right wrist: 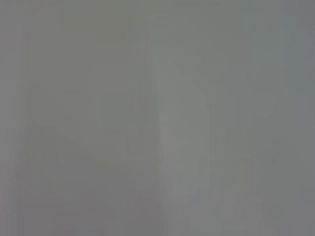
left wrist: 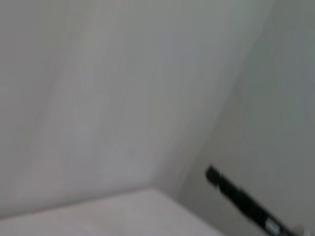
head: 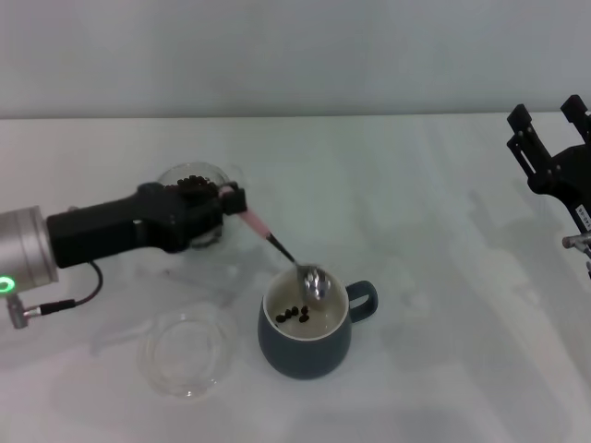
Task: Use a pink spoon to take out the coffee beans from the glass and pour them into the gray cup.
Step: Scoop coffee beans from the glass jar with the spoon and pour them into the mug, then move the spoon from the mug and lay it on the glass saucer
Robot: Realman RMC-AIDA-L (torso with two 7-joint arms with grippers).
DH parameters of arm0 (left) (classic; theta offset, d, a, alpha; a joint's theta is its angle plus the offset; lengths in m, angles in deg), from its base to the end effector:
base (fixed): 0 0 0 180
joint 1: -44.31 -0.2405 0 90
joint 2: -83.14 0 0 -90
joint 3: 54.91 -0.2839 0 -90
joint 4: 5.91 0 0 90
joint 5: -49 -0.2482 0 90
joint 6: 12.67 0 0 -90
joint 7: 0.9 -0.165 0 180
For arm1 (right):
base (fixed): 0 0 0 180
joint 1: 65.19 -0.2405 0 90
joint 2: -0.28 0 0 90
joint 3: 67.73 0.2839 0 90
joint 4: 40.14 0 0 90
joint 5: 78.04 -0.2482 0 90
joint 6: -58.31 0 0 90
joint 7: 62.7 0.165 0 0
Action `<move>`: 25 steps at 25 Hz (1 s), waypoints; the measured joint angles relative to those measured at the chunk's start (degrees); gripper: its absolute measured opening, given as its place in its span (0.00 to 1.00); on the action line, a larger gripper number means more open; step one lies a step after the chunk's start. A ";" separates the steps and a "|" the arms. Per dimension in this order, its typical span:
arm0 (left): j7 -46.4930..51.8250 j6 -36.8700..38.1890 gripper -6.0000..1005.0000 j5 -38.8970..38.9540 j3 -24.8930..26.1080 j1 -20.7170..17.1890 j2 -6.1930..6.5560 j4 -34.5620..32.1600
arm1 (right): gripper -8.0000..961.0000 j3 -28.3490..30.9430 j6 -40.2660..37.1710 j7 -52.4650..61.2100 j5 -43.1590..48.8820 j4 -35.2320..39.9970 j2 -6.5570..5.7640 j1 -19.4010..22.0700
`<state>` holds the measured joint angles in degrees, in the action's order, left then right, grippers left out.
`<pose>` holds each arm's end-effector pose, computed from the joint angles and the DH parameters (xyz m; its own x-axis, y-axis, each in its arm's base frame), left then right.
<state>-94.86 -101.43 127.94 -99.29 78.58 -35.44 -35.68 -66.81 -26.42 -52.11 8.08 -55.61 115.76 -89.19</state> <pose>-0.2552 0.3965 -0.0456 0.6178 0.4359 0.6544 0.5457 -0.8369 0.0422 0.3565 0.3392 -0.0435 0.5901 0.1856 -0.7857 -0.7520 -0.2278 -0.6186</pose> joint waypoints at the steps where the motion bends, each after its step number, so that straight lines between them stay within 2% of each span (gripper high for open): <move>1: 0.93 -0.39 0.14 1.97 0.33 -0.77 -0.01 -0.03 | 0.79 0.00 0.00 0.00 0.01 0.00 0.00 -0.07; 6: 7.45 -3.07 0.14 12.15 0.59 -5.92 0.82 -0.18 | 0.79 -0.01 -0.01 0.04 0.00 0.01 0.00 -0.38; 7: 7.45 -3.07 0.14 12.15 0.59 -5.92 0.82 -0.18 | 0.79 -0.01 -0.01 0.04 0.00 0.01 0.00 -0.38; 12: 13.55 -3.66 0.14 20.14 0.61 -12.77 1.54 0.90 | 0.79 -0.04 -0.01 0.04 0.01 0.01 0.00 -0.63; 14: 14.31 -3.57 0.14 20.95 0.63 -14.11 1.88 1.64 | 0.79 -0.04 -0.01 0.05 0.01 0.01 0.00 -0.64; 16: 16.09 -3.36 0.14 23.81 0.69 -18.08 3.60 6.40 | 0.79 -0.04 -0.01 0.04 0.02 -0.01 0.00 -0.64; 20: 16.34 -1.12 0.14 24.74 1.86 -22.85 5.72 12.76 | 0.79 -0.04 -0.01 0.04 0.22 0.47 0.00 -0.71; 22: 16.30 0.50 0.14 24.66 2.24 -24.64 6.03 13.72 | 0.79 -0.04 -0.01 0.04 0.42 1.03 0.00 -0.72; 25: 15.65 2.69 0.14 24.57 2.24 -26.35 5.81 13.37 | 0.79 -0.03 0.04 0.04 0.47 1.37 -0.02 -0.52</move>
<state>-79.21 -98.74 152.52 -97.05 52.22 -29.63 -22.31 -66.85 -26.38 -52.07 8.55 -54.24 115.74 -89.71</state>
